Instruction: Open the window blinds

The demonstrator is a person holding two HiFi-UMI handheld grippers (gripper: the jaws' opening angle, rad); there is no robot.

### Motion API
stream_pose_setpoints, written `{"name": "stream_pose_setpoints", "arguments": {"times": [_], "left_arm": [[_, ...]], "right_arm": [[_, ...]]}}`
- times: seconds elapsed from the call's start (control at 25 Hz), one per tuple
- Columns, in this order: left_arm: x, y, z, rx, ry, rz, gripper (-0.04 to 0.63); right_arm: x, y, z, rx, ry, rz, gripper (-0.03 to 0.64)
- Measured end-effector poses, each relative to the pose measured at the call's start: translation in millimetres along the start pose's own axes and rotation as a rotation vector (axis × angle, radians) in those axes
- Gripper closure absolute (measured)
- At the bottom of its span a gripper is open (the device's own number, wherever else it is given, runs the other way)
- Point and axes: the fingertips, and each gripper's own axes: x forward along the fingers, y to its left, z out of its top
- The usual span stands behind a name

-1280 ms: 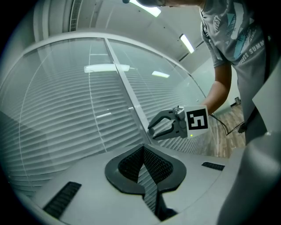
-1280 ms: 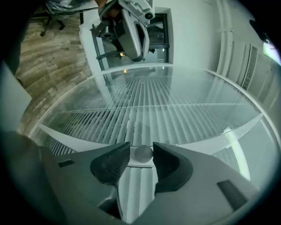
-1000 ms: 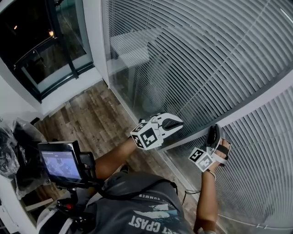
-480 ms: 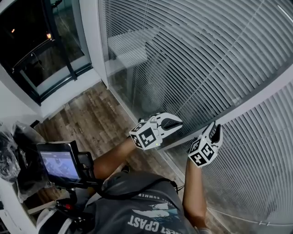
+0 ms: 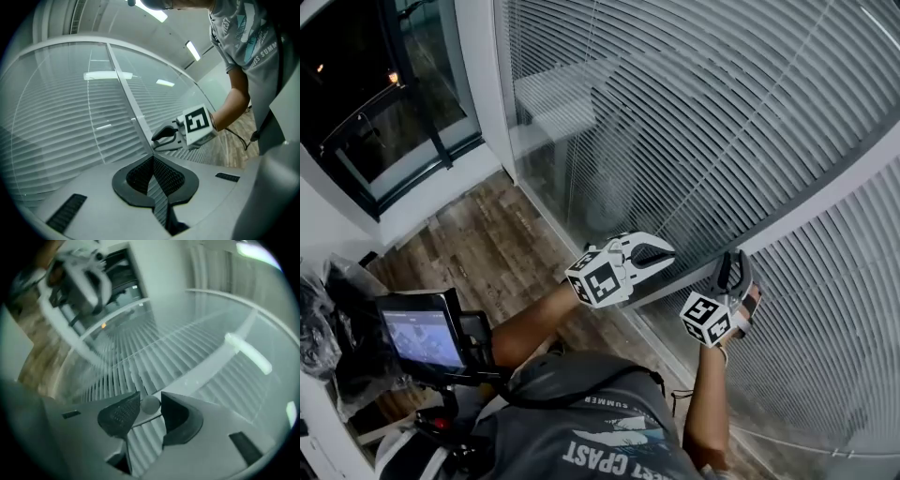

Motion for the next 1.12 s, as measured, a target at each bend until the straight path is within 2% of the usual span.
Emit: {"name": "stream_pose_setpoints", "arguments": {"times": [0.12, 0.16, 0.24, 0.36, 0.44, 0.64, 0.76, 0.96, 1.04, 1.12], "left_arm": [[-2.2, 0.6, -3.9, 0.006, 0.006, 0.001, 0.595], [-4.2, 2.1, -6.5, 0.003, 0.011, 0.007, 0.595], [-6.9, 4.5, -10.2, -0.006, 0.02, 0.017, 0.595], [-8.0, 2.6, -12.0, -0.009, 0.025, 0.015, 0.595], [-9.2, -1.9, -15.0, -0.008, 0.025, 0.009, 0.595], [-10.2, -8.4, -19.7, -0.003, 0.023, -0.005, 0.595], [-9.8, -10.0, -20.0, -0.008, 0.025, -0.009, 0.595], [-11.7, -11.9, -24.9, -0.013, 0.027, -0.011, 0.595], [-9.6, -14.5, -22.2, -0.01, 0.022, -0.019, 0.595], [-8.3, -16.2, -19.4, -0.006, 0.015, -0.026, 0.595]], "right_arm": [[-16.2, -1.2, -13.5, 0.699, -0.004, 0.131, 0.511], [-17.6, 2.2, -16.7, 0.897, -0.006, 0.185, 0.511], [-14.3, 1.9, -21.1, 1.208, -0.014, 0.262, 0.511], [-3.7, -4.1, -34.1, 1.63, 0.02, 0.312, 0.511], [1.4, 0.5, -42.0, 1.833, 0.039, 0.329, 0.511], [2.3, 8.0, -45.2, 2.143, 0.012, 0.313, 0.511], [-3.8, -3.8, -49.5, 2.228, -0.035, 0.263, 0.511], [0.4, -7.5, -54.1, 2.216, -0.012, 0.272, 0.511], [-2.3, -8.4, -53.8, 2.172, -0.016, 0.265, 0.511], [-4.7, -9.0, -53.5, 2.078, -0.017, 0.278, 0.511]]}}
